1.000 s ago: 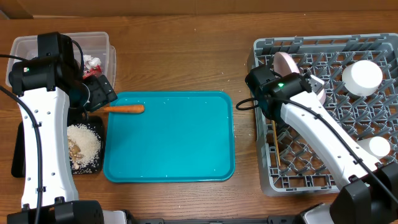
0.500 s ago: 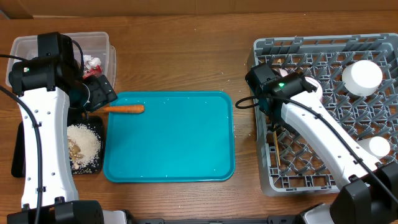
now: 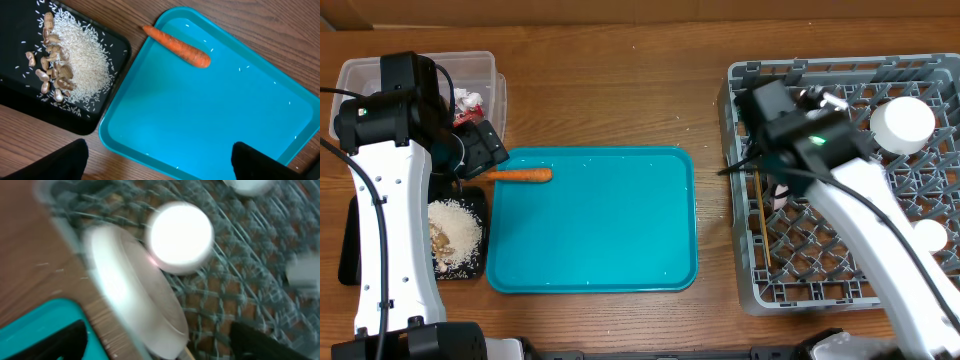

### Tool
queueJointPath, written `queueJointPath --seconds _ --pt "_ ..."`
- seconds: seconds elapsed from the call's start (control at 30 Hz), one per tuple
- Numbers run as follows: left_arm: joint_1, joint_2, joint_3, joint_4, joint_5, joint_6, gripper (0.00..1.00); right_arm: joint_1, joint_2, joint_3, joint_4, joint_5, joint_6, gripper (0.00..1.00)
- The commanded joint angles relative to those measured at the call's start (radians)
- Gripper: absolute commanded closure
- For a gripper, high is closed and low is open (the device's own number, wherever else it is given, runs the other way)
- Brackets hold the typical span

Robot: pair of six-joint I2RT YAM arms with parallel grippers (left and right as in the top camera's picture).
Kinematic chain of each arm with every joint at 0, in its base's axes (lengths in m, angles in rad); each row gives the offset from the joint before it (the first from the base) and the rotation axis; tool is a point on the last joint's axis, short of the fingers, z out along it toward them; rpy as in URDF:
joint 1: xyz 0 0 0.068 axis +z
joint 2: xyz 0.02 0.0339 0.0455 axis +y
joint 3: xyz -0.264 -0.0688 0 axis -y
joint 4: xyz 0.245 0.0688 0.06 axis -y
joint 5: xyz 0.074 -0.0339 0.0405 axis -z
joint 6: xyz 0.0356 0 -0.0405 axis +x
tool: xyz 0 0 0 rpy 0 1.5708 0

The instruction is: Sort waste into correct bins and load items into the dishwasher

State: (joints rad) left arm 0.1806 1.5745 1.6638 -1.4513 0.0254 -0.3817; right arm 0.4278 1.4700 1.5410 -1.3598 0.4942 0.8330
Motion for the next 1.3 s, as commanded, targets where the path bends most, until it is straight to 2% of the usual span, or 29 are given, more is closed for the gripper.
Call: queueJointPath --seconds 0.0,0.07,0.13,0.27,0.57,0.67,0.93,1.03,1.27 --pt "0.002 -0.004 0.007 0.001 -0.004 0.024 0.05 0.003 -0.071 0.046 0.056 -0.168 -0.293 0.02" --pt "0.002 -0.004 0.007 0.0 -0.003 0.024 0.05 0.003 -0.074 0.046 0.088 -0.358 -0.45 0.02" --pt "0.002 -0.004 0.007 0.0 -0.003 0.024 0.04 0.003 -0.063 0.044 0.099 -0.541 -0.549 0.02" --pt "0.002 -0.004 0.007 -0.001 0.001 0.023 0.04 0.01 -0.02 0.032 0.102 -0.669 -0.567 0.02" --pt "-0.008 -0.003 -0.014 0.014 0.028 0.014 0.03 0.091 0.09 0.031 0.126 -0.671 -0.598 0.02" --pt "-0.024 0.002 -0.06 0.058 0.056 -0.033 0.0 0.095 0.09 0.032 0.133 -0.668 -0.598 0.02" --pt "-0.051 0.01 -0.286 0.337 0.107 -0.241 0.0 0.051 0.053 0.035 0.082 -0.626 -0.593 0.04" --pt "-0.051 0.01 -0.367 0.425 0.105 -0.347 0.0 0.013 0.016 0.056 0.043 -0.568 -0.568 0.04" --pt "-0.051 0.01 -0.534 0.671 0.078 -0.515 0.0 -0.122 -0.101 0.083 0.022 -0.566 -0.568 0.01"
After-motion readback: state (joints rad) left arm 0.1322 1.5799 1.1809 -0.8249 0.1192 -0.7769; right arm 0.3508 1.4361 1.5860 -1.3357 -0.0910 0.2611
